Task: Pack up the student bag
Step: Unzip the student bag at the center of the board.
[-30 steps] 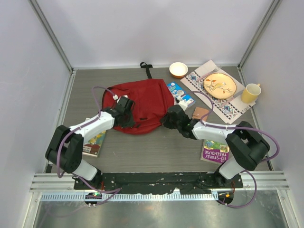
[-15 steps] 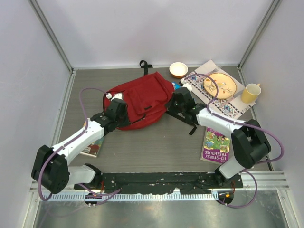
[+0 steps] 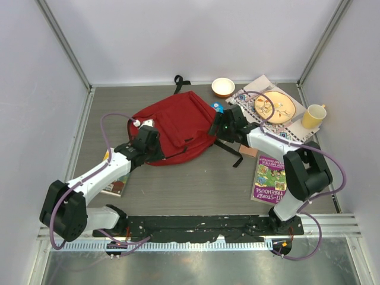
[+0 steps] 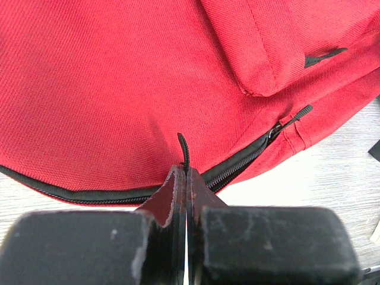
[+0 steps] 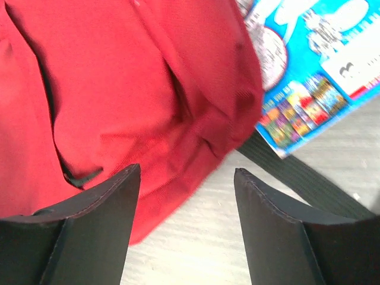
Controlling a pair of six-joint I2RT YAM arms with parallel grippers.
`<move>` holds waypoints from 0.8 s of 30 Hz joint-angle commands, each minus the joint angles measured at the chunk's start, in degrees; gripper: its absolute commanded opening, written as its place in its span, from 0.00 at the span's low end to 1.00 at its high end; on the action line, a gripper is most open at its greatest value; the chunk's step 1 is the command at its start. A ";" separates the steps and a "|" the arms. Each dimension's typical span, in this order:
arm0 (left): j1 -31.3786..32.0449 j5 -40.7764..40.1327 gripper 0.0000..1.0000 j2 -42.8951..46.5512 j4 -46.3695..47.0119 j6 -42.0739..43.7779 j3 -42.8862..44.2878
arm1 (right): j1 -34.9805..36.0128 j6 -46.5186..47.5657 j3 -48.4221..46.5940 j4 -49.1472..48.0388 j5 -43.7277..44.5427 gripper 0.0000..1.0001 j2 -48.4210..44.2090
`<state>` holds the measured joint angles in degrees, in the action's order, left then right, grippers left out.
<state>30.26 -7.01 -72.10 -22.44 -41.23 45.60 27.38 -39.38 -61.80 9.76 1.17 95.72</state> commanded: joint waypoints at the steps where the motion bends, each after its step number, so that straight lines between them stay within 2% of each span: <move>1: 0.06 1.73 0.00 -0.59 3.71 -2.01 1.15 | -0.57 -2.80 5.79 2.37 -2.47 0.71 -9.40; 4: 0.06 2.17 0.00 -0.50 3.80 -1.92 1.85 | -0.40 -8.40 12.20 -0.43 -9.67 0.71 -14.41; 8: 0.41 3.40 0.00 -0.50 4.07 -1.57 2.21 | 2.15 -20.81 19.25 -16.48 -18.83 0.71 -17.06; 14: 1.55 3.31 0.00 0.20 4.07 -1.22 2.21 | 12.06 -34.33 17.24 -22.48 -14.19 0.71 -12.59; 21: 3.31 2.96 0.00 0.81 3.80 -1.22 1.94 | 15.51 -44.72 15.57 -27.68 -16.11 0.71 -3.01; 24: 3.66 2.79 0.00 1.34 3.54 -1.04 1.86 | 15.78 -45.88 14.87 -29.45 -16.20 0.69 -0.20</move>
<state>33.10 -4.89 -72.86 -20.78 -42.19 45.69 42.65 -79.00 -44.51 -14.13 -14.50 93.08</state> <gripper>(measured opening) 0.009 0.696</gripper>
